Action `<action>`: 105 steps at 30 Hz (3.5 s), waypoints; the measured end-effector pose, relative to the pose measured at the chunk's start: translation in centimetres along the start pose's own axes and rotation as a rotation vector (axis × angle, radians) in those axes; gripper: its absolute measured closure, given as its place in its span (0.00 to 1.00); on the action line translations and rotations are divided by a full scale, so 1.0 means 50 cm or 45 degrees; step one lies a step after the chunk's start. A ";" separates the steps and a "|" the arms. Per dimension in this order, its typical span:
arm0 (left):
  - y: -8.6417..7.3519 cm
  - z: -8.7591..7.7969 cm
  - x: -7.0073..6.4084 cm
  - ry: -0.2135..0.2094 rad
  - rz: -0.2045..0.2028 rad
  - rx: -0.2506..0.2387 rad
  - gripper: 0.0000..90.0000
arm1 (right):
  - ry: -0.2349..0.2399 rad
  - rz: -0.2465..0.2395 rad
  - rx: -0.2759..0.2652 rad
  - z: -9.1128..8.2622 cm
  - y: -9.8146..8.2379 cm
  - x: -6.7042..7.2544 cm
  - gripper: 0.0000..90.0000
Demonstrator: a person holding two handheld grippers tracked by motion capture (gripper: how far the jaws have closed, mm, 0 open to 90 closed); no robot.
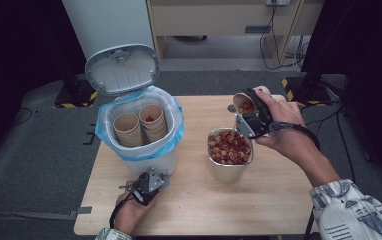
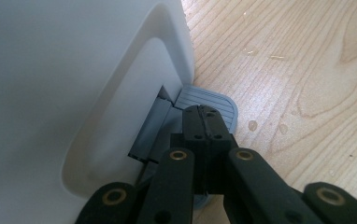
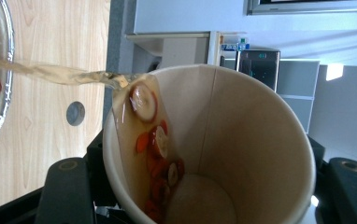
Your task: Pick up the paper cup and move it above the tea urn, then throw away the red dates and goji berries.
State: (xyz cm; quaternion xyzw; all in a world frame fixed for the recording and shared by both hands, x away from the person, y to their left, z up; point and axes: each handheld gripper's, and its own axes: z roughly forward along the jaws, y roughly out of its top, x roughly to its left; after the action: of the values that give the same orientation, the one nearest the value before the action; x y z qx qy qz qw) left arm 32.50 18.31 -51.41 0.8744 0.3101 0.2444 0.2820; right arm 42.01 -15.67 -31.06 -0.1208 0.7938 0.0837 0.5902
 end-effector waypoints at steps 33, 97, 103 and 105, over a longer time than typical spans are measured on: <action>0.000 0.000 0.000 0.000 0.000 -0.001 1.00 | -0.010 -0.181 0.040 0.002 0.019 0.007 0.36; 0.000 0.000 0.001 -0.002 -0.002 0.002 1.00 | -0.068 -0.625 0.146 0.003 0.070 0.009 0.37; 0.000 0.000 0.001 -0.003 -0.002 0.000 1.00 | 0.005 -0.709 0.096 0.025 0.096 0.060 0.37; 0.000 0.000 0.002 -0.001 0.003 -0.001 1.00 | -0.031 -0.665 0.110 0.018 0.089 0.034 0.37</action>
State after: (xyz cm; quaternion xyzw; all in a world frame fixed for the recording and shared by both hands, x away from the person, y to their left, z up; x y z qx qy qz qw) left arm 32.55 18.38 -51.38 0.8747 0.3088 0.2447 0.2822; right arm 41.08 -11.33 -33.00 -0.2953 0.7314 -0.1040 0.6059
